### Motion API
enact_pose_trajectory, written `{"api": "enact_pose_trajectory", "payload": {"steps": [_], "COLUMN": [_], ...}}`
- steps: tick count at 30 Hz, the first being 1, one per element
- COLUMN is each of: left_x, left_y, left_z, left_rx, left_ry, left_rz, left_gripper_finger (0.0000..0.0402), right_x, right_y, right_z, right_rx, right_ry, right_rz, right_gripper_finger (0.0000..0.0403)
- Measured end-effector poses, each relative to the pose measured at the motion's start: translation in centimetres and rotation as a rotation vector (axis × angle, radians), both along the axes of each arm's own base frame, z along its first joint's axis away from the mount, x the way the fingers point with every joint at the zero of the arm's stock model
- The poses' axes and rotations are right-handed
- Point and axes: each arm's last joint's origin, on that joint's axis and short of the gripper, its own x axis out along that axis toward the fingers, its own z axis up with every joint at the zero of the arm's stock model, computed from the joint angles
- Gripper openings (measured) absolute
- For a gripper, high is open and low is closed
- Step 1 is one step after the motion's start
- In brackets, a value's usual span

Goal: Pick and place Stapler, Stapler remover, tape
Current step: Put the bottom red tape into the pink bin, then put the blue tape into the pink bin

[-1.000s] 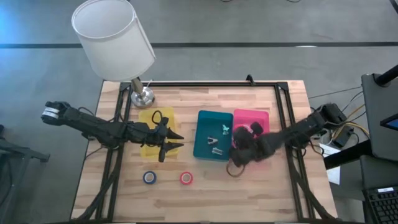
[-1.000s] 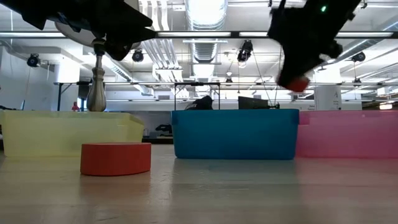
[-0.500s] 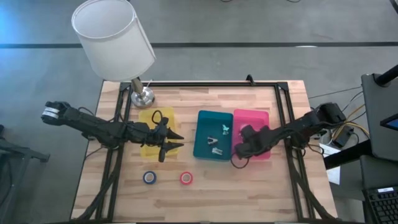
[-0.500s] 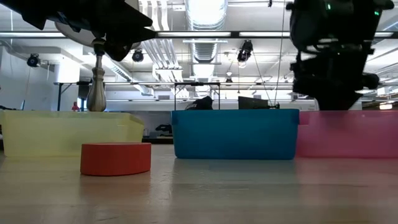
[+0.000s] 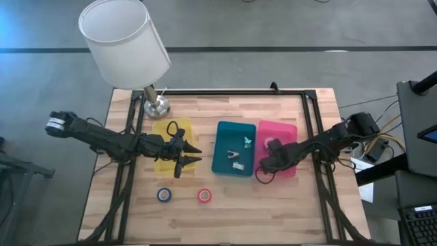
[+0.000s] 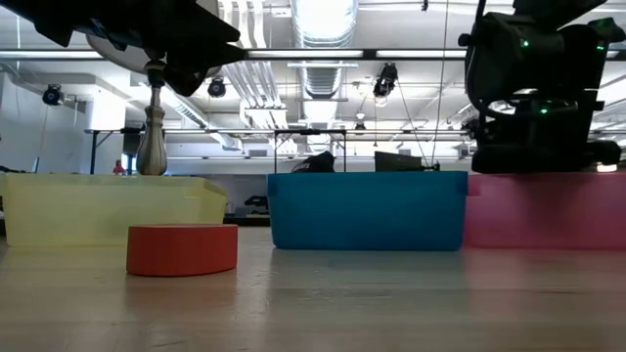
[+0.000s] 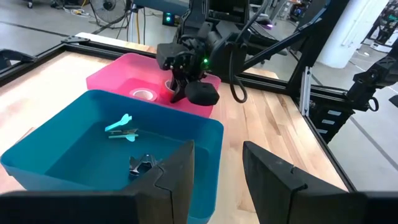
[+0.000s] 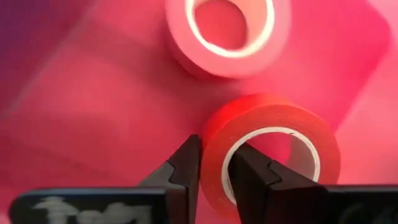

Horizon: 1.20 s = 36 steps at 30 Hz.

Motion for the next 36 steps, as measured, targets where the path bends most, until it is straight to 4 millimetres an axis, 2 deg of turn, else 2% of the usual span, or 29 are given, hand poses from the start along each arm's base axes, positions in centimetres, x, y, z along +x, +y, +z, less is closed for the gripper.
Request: {"api": "enact_pose_trajectory", "payload": {"steps": [7,13,23,28,36], "left_x": [0.0,0.0,-0.1,-0.4,-1.9], "left_y": [0.0,0.0,-0.4,-2.0,-6.4], "left_z": [0.0,0.0,0.0,0.0,1.1], "left_rx": [0.002,0.003,0.020,0.021,-0.033], "left_ry": [0.000,0.000,0.000,-0.001,0.014], "left_rz": [0.000,-0.001,-0.031,-0.109,-0.292], "left_gripper_finger": [0.0140,0.0140,0.0140,0.0140,0.0140], "right_x": [0.2,0.4,2.3,3.3,5.3], "right_y": [-0.1,-0.1,0.6,1.7,3.3], "right_z": [0.0,0.5,5.1,7.3,9.3], "right_rx": [-0.051,-0.075,-0.076,-0.139,-0.175], "right_ry": [-0.018,-0.020,-0.204,-0.276,-0.300], "right_rz": [0.033,0.086,0.146,0.225,0.389], "right_gripper_finger": [0.0114,0.0133,0.0129,0.0123,0.0129]}}
